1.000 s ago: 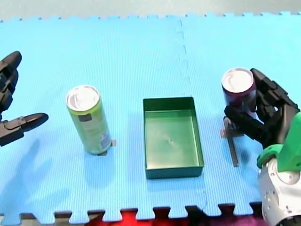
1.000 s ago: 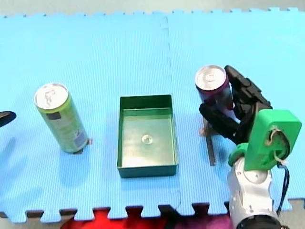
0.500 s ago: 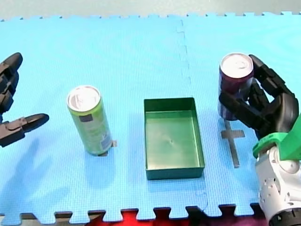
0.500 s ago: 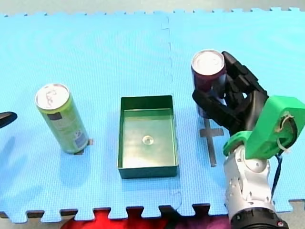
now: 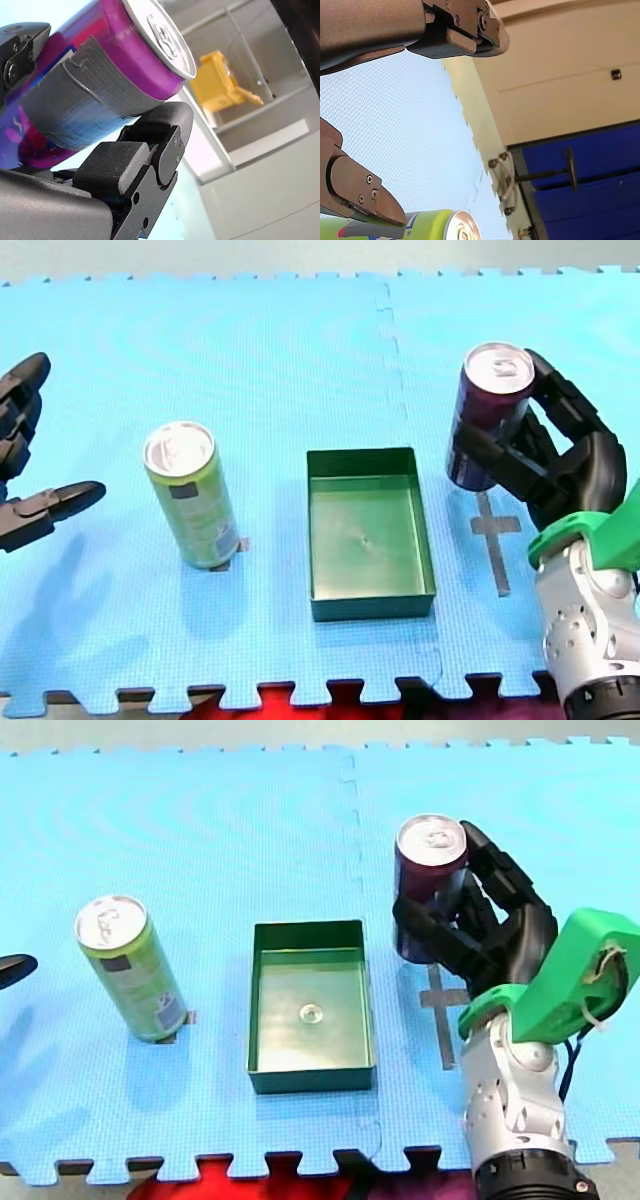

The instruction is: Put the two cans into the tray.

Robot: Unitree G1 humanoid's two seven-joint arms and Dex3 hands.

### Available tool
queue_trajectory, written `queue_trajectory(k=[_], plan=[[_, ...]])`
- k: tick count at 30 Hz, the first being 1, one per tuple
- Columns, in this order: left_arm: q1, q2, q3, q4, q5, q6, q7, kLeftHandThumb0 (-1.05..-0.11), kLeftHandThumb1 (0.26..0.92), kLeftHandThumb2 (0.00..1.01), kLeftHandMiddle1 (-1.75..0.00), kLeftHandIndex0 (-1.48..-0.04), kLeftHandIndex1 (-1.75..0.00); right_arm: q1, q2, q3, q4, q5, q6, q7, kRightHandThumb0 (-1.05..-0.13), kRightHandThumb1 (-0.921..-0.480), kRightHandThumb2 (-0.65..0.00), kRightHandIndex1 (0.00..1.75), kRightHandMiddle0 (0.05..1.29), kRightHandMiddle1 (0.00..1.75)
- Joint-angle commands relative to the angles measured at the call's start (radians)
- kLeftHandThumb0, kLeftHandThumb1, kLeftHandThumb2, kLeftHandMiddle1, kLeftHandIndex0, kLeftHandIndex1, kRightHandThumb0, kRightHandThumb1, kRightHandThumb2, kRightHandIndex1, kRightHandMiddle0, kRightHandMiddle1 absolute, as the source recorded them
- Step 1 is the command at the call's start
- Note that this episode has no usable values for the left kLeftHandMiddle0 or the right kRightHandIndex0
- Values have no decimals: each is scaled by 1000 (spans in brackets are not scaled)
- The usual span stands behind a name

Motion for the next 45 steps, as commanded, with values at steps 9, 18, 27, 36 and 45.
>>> queue_trajectory(k=[9, 18, 27, 36, 45], plan=[[-2, 3, 2, 7, -5, 1, -5, -1048, 715, 2, -9, -303, 0, -4, -1, -1, -18, 2, 10, 7, -297, -767, -2, 0, 1238, 0], [-1, 3, 2, 7, -4, 0, -5, -1048, 720, 3, -8, -302, 0, 0, -4, 15, -16, -49, -24, -7, -293, -772, -2, 0, 1234, 0], [0, 4, 1, 4, -2, 0, -3, -1048, 723, 3, -8, -306, -2, -9, 5, 40, -44, -82, -44, -12, -295, -773, 0, 1, 1236, 1], [-3, 3, 1, 9, -3, 1, -4, -1048, 718, 0, -6, -302, 0, 10, 26, 60, -91, -82, -33, 0, -301, -772, 0, 3, 1245, 3], [-4, 3, 1, 10, -3, -1, -4, -1048, 721, 1, -4, -302, -1, 26, 37, 87, -153, -89, 2, -6, -312, -769, 0, 2, 1251, 3]])
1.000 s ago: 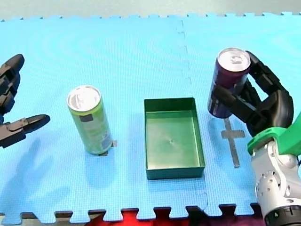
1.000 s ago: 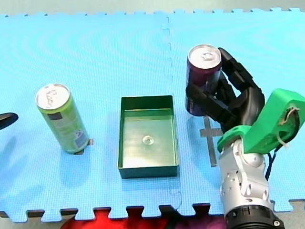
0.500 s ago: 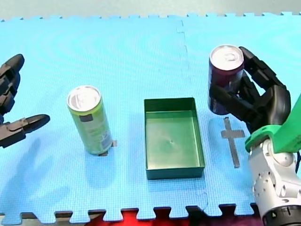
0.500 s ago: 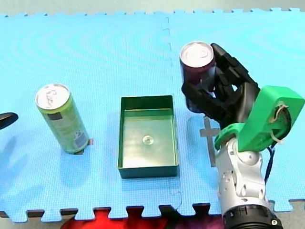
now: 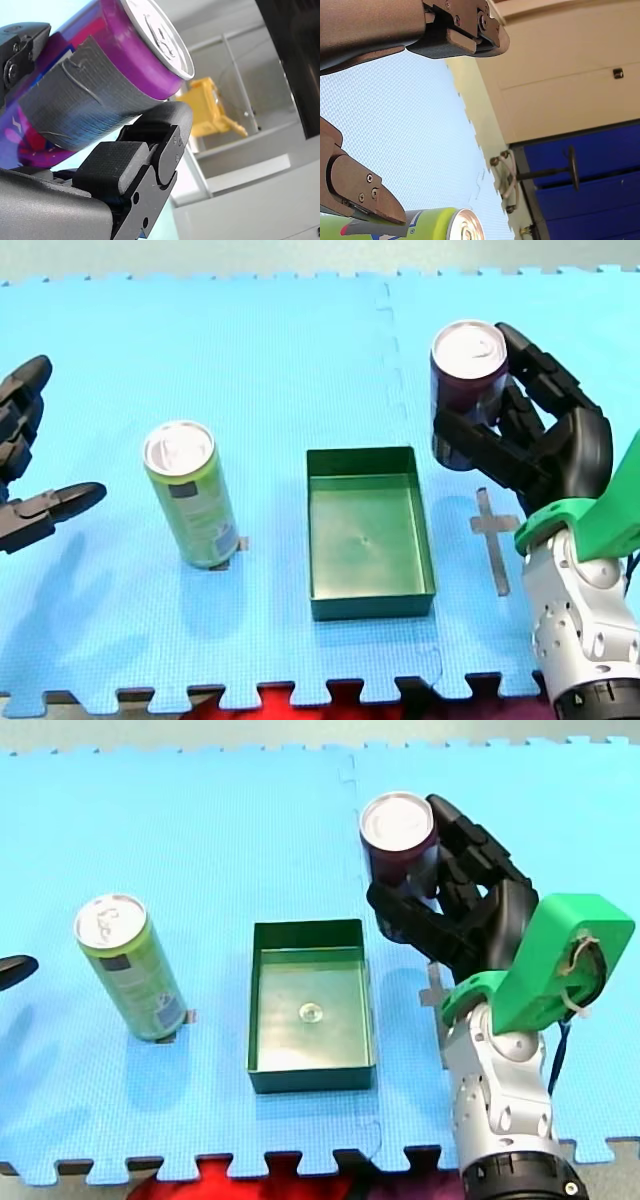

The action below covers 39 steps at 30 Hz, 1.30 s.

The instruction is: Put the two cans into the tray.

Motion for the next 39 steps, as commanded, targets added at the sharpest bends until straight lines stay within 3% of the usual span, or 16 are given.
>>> queue_trajectory(k=[1, 6, 13, 18, 20, 23, 28, 35, 39], plan=[[-3, 3, 1, 2, -1, -2, 0, -1048, 721, 1, -3, -303, -1, 3, 8, 7, -27, 5, 1, 3, -313, -769, 0, 2, 1251, 3], [-6, 3, 0, 7, 1, -4, 1, -1048, 722, 2, -2, -304, -1, 4, 19, 18, -67, 8, 34, -13, -321, -767, 0, 1, 1253, 2], [-11, 3, 0, 15, 2, -3, 3, -1048, 725, 2, -2, -300, 0, -15, 26, 30, -92, 4, 72, -48, -331, -764, 0, 0, 1252, 1], [-16, 2, 0, 24, 3, -5, 4, -1048, 728, 3, -2, -300, 0, -51, 38, 47, -70, -8, 69, -71, -336, -762, 0, 0, 1253, 1], [-17, 1, -1, 25, 3, -7, 4, -1048, 729, 3, -2, -301, -1, -54, 41, 55, -64, -4, 60, -60, -337, -763, 0, 0, 1254, 1], [-17, 0, 0, 26, 2, -8, 2, -1048, 729, 3, -2, -301, -1, -46, 46, 63, -66, 8, 54, -42, -339, -764, -1, 1, 1255, 1], [-13, -4, -2, 15, 2, -6, 5, -1048, 728, 2, -3, -303, -1, -46, 43, 73, -60, 11, 52, -35, -340, -766, -1, 3, 1258, 2], [-8, -7, -4, 0, 1, 2, 9, -1048, 724, 0, -1, -303, -1, -69, 52, 72, -7, 24, 36, -19, -339, -770, -2, 3, 1257, 0], [-5, -7, -3, -7, -2, 6, 9, -1048, 722, 0, 0, -302, 0, -81, 55, 75, 10, 33, 38, -15, -337, -773, -2, 3, 1256, 0]])
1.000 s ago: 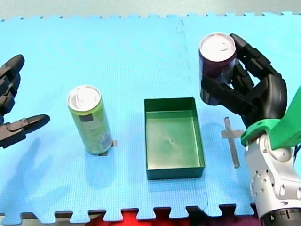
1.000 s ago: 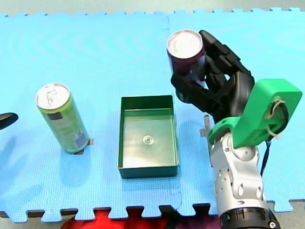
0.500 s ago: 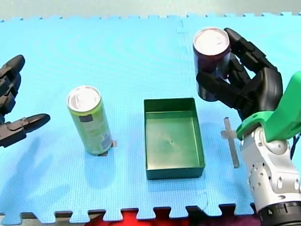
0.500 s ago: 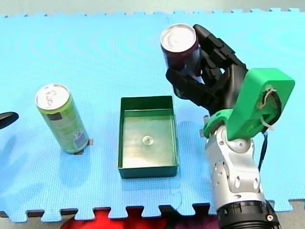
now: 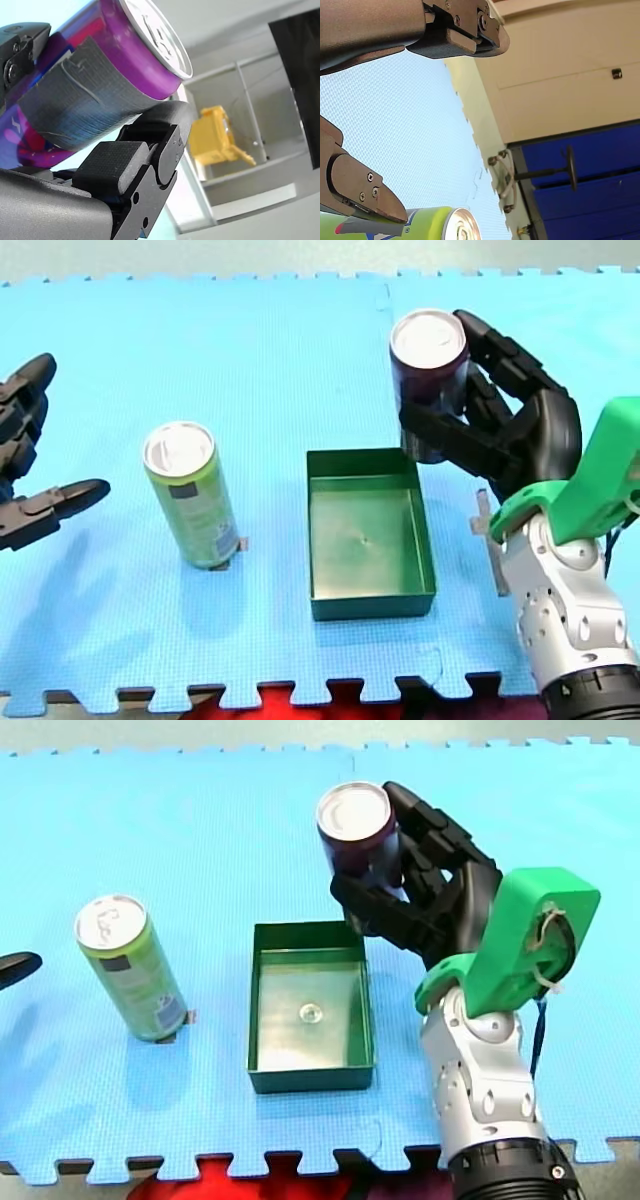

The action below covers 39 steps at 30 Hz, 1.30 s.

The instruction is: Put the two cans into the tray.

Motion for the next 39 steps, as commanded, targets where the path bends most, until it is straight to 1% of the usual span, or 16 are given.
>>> queue_trajectory(k=[1, 5, 11, 15, 18, 20, 22, 25, 32, 39], plan=[[4, 1, 1, -9, -3, 5, 2, -1048, 722, 0, 0, -302, 0, -41, 47, 0, 5, 9, -16, 5, -337, -774, -2, 3, 1256, 0], [7, 0, 0, -18, -4, 10, 3, -1048, 722, 0, 0, -304, -1, -47, 44, -2, 20, 14, -20, 10, -335, -778, -3, 2, 1255, 0], [11, -1, 0, -25, -3, 13, 4, -1048, 720, 0, 0, -305, -1, -60, 46, -3, 57, 12, -44, 13, -331, -783, -3, 1, 1253, 0], [15, -2, -1, -32, -3, 13, 6, -1048, 720, 0, 0, -304, -1, -65, 56, 6, 69, 3, -56, 6, -326, -786, -3, 0, 1249, 0], [14, -1, -1, -31, -3, 12, 4, -1048, 720, 0, 0, -303, 0, -70, 62, 16, 75, -7, -59, -3, -324, -789, -3, 0, 1248, 0], [14, -1, -1, -30, -3, 11, 3, -1048, 720, 0, 0, -302, 0, -77, 63, 23, 82, -17, -58, -13, -324, -791, -3, 0, 1248, 0], [12, -1, -1, -27, -3, 10, 2, -1048, 719, 0, 0, -302, 0, -88, 63, 26, 96, -22, -59, -18, -324, -792, -3, 0, 1249, 0], [9, -1, -1, -21, -3, 7, 0, -1048, 717, 0, 0, -301, 0, -103, 64, 25, 119, -24, -62, -22, -325, -794, -2, 0, 1249, 0], [6, -2, -1, -15, -3, 5, -1, -1048, 711, 0, -1, -300, 0, -127, 68, 25, 152, -27, -68, -39, -324, -797, -2, 0, 1251, 1], [3, -2, -1, -10, -4, 4, -5, -1048, 708, 0, 0, -298, 0, -138, 72, 36, 161, -37, -69, -55, -326, -797, -1, 1, 1251, 0]])
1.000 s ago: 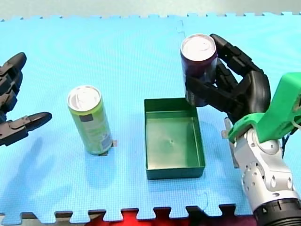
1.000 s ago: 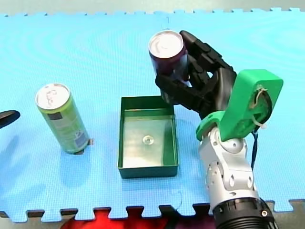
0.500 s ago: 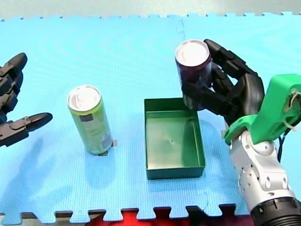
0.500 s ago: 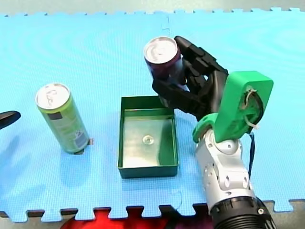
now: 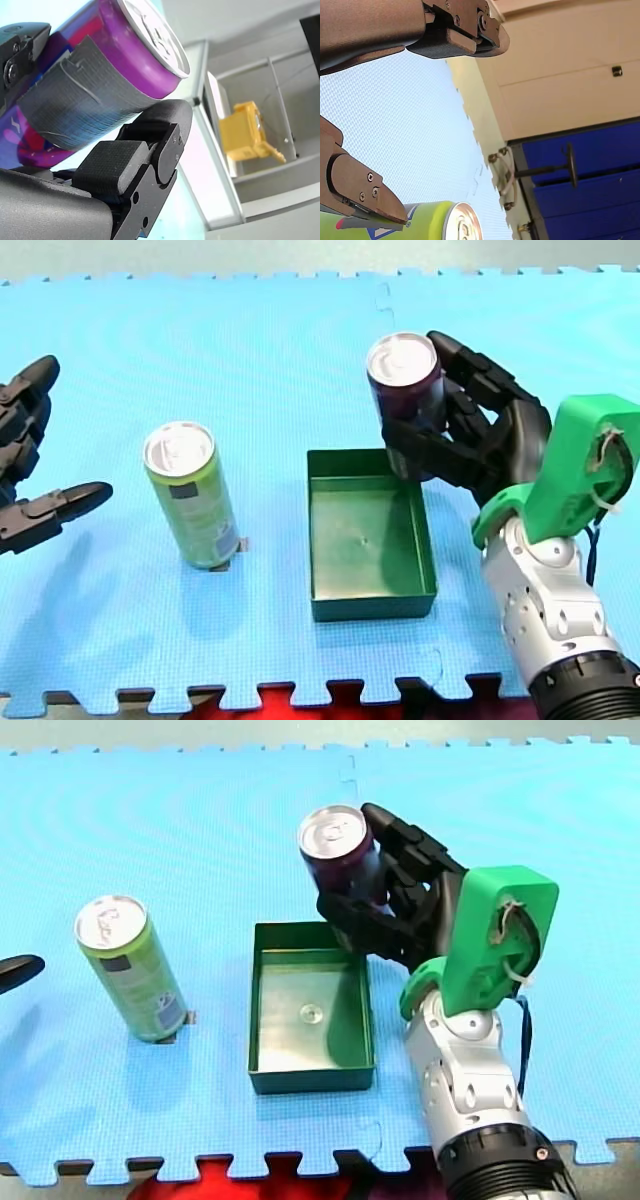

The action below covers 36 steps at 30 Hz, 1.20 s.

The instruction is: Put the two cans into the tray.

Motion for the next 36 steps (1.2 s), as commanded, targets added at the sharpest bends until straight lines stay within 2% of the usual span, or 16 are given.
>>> queue_trajectory(k=[1, 6, 10, 13, 17, 21, 26, 29, 31, 33, 36], plan=[[-8, 2, 2, 8, -5, -4, -4, -1048, 707, 0, 0, -298, 0, -73, 76, 2, -1, -2, -29, -8, -325, -797, -1, 1, 1251, 0], [-14, 3, 4, 17, -6, -2, -9, -1048, 703, 0, 0, -297, 0, -87, 75, 5, 17, -4, -35, -2, -328, -796, 0, 0, 1246, 0], [-19, 2, 3, 25, -3, -6, -6, -1048, 702, 0, 0, -295, 0, -101, 71, 2, 40, -4, -45, -1, -330, -794, 0, 1, 1244, 0], [-21, 1, 3, 31, -3, -9, -6, -1048, 703, 0, 0, -294, 0, -109, 68, -1, 49, -1, -46, -2, -331, -794, 0, 1, 1244, 0], [-25, 2, 6, 42, -6, -11, -12, -1048, 701, 0, 0, -293, 0, -119, 70, -4, 45, 6, -38, -2, -330, -796, -1, 0, 1240, 0], [-32, 4, 8, 54, -9, -14, -19, -1048, 697, 0, 0, -293, 0, -140, 73, -10, 21, 32, -8, 9, -330, -796, 0, 0, 1237, 0], [-38, 3, 9, 68, -8, -26, -26, -1048, 695, 0, -2, -294, 0, -142, 66, -10, 6, 47, 2, 26, -328, -794, 0, 0, 1236, 0], [-42, 1, 9, 78, -8, -33, -29, -1048, 695, 0, -2, -295, -1, -136, 64, -3, 0, 43, -2, 29, -328, -793, 0, 1, 1236, 0], [-45, -1, 10, 85, -9, -38, -31, -1048, 696, 1, -2, -295, -1, -122, 65, 10, -14, 27, -15, 28, -328, -790, 0, 2, 1238, 1], [-48, -3, 12, 91, -12, -40, -34, -1048, 696, 1, -2, -295, -1, -97, 69, 31, -35, 6, -35, 28, -330, -788, 0, 3, 1240, 2], [-50, -5, 15, 94, -17, -37, -40, -1048, 696, 1, -3, -294, 0, -43, 73, 69, -80, -23, -61, 39, -336, -784, 0, 4, 1244, 3]])
